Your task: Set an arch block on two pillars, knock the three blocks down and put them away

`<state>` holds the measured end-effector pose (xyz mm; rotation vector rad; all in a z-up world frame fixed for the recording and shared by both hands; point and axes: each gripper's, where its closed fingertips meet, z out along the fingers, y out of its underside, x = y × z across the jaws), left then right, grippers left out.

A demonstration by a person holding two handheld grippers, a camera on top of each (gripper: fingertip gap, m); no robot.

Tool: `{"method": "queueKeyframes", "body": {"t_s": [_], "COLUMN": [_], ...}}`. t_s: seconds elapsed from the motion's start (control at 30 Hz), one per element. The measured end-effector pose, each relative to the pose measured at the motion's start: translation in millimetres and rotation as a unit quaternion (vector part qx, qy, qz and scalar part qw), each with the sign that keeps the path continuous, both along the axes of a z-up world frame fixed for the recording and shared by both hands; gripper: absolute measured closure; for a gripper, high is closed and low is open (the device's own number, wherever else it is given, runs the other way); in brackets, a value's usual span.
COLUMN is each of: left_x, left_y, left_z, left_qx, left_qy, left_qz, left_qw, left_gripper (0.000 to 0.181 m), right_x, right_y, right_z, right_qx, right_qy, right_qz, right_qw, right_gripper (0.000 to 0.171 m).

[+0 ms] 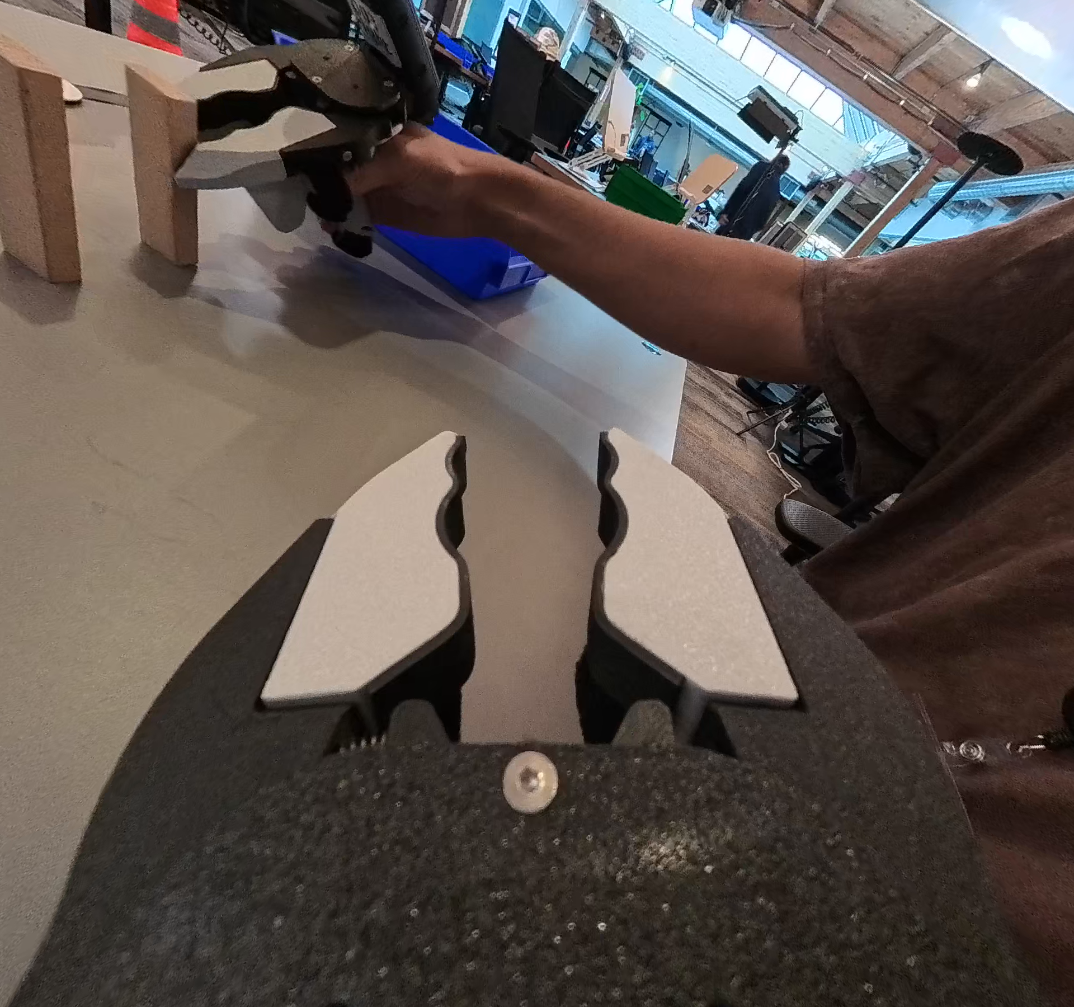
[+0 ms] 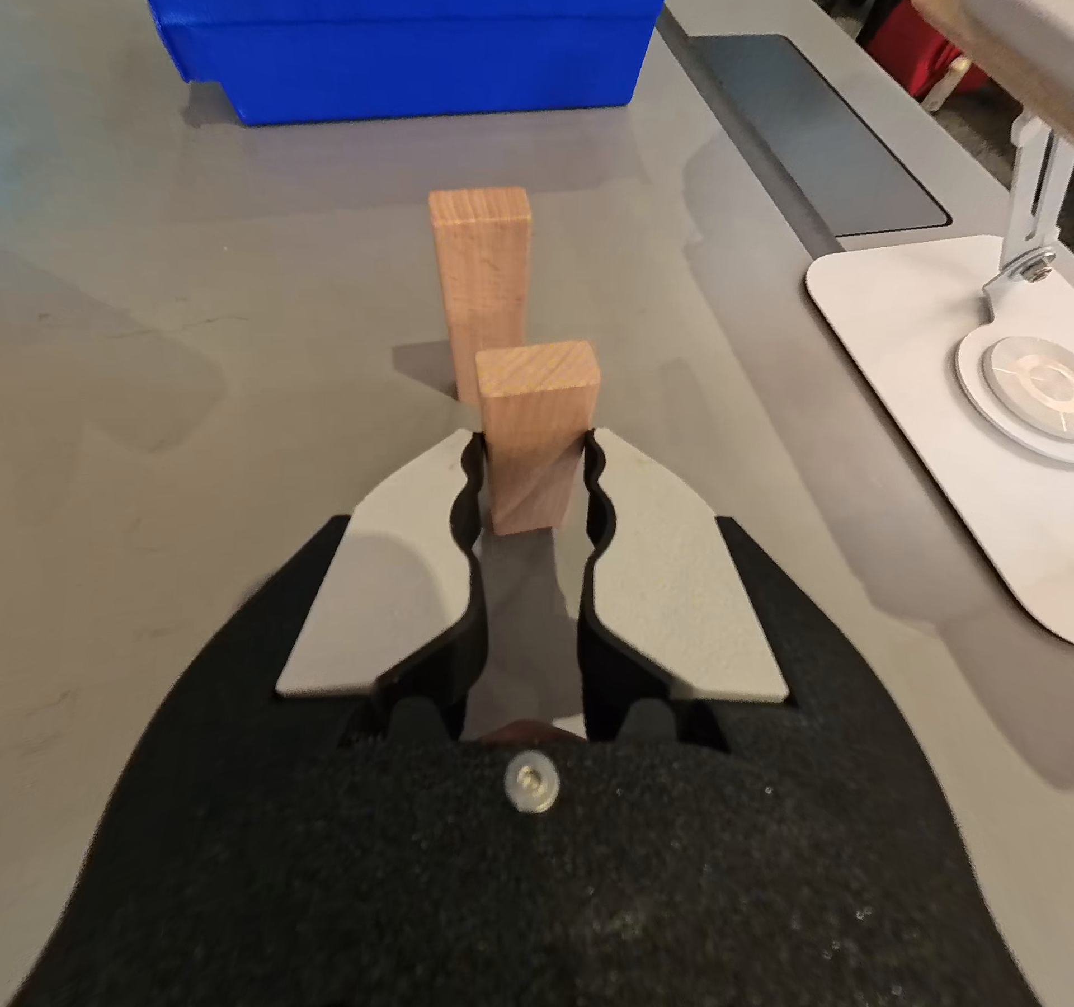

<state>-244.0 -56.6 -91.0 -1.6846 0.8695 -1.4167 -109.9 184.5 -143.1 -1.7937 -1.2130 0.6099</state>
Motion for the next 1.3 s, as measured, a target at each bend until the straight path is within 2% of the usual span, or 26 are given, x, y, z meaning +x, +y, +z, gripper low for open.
{"method": "queueKeyframes", "body": {"t_s": [0.57, 0.7, 0.83, 0.93, 1.0, 1.03, 1.1, 1.2, 1.3], "left_x": [3, 3, 4, 1, -2, -5, -11, -23, -36], "left_y": [-3, -4, -3, 0, 6, 9, 17, 29, 42], "left_z": [0, 0, -3, -4, -5, -5, -5, -10, -19], "left_qx": [0.0, 0.0, 0.001, 0.007, 0.013, 0.017, 0.027, 0.039, 0.052], "left_qy": [0.003, 0.004, 0.011, 0.018, 0.026, 0.03, 0.035, 0.057, 0.101], "left_qz": [-0.007, -0.009, -0.007, 0.004, 0.022, 0.033, 0.059, 0.097, 0.143], "left_qw": [1.0, 1.0, 1.0, 1.0, 0.999, 0.999, 0.997, 0.993, 0.983], "left_gripper": [0.138, 0.138, 0.138, 0.136, 0.136, 0.135, 0.132, 0.131, 0.13], "right_x": [7, 6, 10, 19, 24, 26, 17, -4, -16], "right_y": [-4, -4, -6, -12, -30, -47, -90, -162, -212], "right_z": [-1, 2, 15, 47, 77, 88, 93, 62, 29], "right_qx": [-0.028, -0.025, -0.007, 0.034, 0.053, 0.055, 0.048, 0.015, -0.033], "right_qy": [-0.03, -0.026, -0.031, -0.043, -0.029, -0.018, 0.027, 0.077, 0.126], "right_qz": [0.001, -0.002, -0.011, -0.065, -0.126, -0.155, -0.175, -0.15, -0.138], "right_qw": [0.999, 0.999, 0.999, 0.996, 0.99, 0.986, 0.983, 0.986, 0.982], "right_gripper": [0.139, 0.132, 0.129, 0.122, 0.111, 0.111, 0.11, 0.106, 0.106]}}
